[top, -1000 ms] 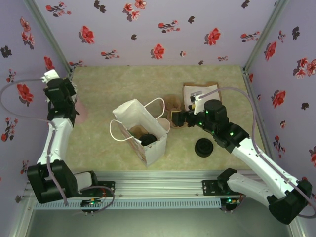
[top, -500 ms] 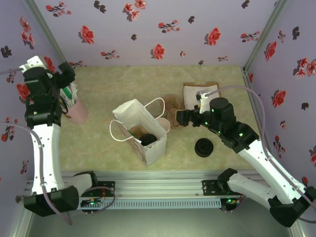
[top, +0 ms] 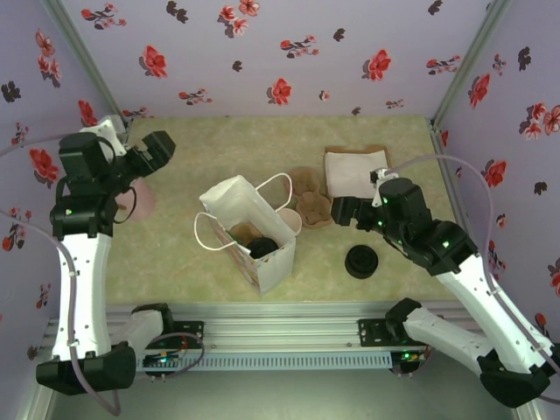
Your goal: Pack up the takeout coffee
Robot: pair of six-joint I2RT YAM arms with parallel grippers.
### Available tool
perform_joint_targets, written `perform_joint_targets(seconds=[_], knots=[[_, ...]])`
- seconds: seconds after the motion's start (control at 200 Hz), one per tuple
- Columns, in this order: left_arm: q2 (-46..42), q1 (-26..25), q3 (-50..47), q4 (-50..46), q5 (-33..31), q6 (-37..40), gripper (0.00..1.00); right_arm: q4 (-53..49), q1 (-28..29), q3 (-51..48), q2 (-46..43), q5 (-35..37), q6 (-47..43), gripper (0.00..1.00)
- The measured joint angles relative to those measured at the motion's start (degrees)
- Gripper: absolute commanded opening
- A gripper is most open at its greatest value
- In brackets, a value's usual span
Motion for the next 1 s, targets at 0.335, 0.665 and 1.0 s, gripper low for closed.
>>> perform_joint_targets(seconds=[0.335,0.665,1.0], knots=[[8.5,-2.2,-2.3,0.4,2.3,0.9,0.99,-0.9,-0.1,-2.2,-1.4,3.0,0.6,0.96],[26.1,-7.9,5.3,5.1,2.6,0.5,0.99,-3.9,-2.4,6.1,17.8,8.4,-2.8,0.99],[40.3,-12.9,17.0,6.7,3.6,0.5,0.99,-4.8,-9.3,13.7,27.7,11.2,-2.5,0.99]])
